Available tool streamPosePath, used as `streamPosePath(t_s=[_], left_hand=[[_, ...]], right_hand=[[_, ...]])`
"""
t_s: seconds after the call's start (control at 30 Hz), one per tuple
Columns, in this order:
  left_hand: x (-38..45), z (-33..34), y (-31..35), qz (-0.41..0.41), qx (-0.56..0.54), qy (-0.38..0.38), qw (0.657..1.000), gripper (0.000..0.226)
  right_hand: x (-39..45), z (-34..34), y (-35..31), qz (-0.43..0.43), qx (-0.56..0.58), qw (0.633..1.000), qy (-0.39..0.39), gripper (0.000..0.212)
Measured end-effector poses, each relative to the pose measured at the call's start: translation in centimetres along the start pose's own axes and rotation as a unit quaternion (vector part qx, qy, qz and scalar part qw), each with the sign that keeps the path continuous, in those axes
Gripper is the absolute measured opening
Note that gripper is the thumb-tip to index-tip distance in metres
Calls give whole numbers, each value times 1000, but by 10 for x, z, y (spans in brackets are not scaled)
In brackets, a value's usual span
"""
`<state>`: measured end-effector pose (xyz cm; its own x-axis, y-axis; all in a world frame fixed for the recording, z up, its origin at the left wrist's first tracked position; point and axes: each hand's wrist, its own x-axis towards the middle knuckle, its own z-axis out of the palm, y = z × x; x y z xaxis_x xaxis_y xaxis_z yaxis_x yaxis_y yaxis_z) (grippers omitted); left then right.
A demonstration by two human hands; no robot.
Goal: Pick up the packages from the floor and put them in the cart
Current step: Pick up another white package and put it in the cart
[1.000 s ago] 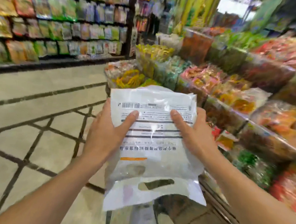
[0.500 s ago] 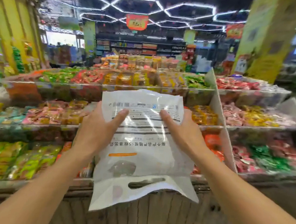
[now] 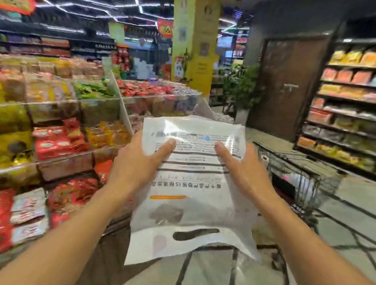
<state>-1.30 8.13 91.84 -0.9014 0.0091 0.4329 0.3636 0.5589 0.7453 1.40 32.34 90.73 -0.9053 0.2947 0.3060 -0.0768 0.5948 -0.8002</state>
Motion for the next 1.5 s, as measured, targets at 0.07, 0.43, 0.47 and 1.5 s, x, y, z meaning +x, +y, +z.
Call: streamPosePath(t_s=[0.07, 0.43, 0.47, 1.5], left_hand=[[11, 51, 22, 15, -22, -30, 999, 58], [87, 316, 96, 75, -92, -205, 972, 57], [98, 341, 101, 79, -101, -220, 967, 57], [351, 965, 313, 64, -144, -378, 912, 61]], right_hand=[[3, -40, 26, 28, -9, 999, 32, 92], [73, -174, 199, 169, -70, 971, 156, 93], [85, -184, 213, 179, -72, 967, 163, 92], [477, -510, 614, 287, -116, 926, 215, 98]])
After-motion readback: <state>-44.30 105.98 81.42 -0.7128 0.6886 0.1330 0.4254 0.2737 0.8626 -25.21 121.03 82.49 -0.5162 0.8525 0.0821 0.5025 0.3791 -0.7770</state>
